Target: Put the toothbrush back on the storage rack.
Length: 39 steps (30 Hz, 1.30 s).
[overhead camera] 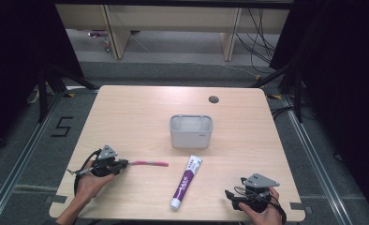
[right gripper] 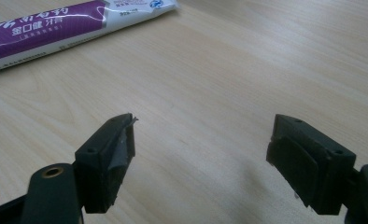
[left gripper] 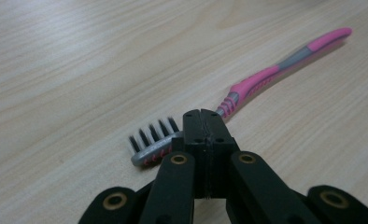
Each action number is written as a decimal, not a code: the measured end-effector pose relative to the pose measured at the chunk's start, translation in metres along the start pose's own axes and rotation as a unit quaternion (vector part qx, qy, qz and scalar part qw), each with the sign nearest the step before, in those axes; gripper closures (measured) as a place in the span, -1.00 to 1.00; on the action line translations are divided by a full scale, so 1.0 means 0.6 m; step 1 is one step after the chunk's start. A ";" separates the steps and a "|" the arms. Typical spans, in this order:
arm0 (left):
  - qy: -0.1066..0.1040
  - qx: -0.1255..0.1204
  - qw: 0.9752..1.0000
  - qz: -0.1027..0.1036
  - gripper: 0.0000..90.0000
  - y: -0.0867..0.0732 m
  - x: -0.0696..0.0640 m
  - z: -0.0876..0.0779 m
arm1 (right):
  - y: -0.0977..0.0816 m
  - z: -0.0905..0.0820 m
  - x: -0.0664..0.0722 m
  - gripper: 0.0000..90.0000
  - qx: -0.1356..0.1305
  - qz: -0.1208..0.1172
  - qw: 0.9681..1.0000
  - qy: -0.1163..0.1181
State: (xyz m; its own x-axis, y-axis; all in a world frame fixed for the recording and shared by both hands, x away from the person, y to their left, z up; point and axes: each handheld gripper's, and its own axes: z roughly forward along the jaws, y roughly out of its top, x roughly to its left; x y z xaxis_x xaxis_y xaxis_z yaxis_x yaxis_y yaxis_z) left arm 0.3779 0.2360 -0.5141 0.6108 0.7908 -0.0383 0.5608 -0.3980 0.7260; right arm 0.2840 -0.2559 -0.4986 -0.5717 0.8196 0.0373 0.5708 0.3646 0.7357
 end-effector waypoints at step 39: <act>0.017 0.016 1.000 -0.018 0.98 0.076 0.026 0.059 | -0.001 -0.001 -0.007 -0.48 0.000 -0.008 1.000 -0.001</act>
State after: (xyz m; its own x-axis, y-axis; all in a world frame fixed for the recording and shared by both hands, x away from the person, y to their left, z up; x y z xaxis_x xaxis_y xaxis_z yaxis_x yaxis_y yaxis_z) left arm 0.4329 0.2135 -0.5059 0.5700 0.8207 -0.0404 0.6009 -0.3828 0.7018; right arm 0.2858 -0.2596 -0.4986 -0.5794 0.8147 0.0239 0.5612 0.3775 0.7366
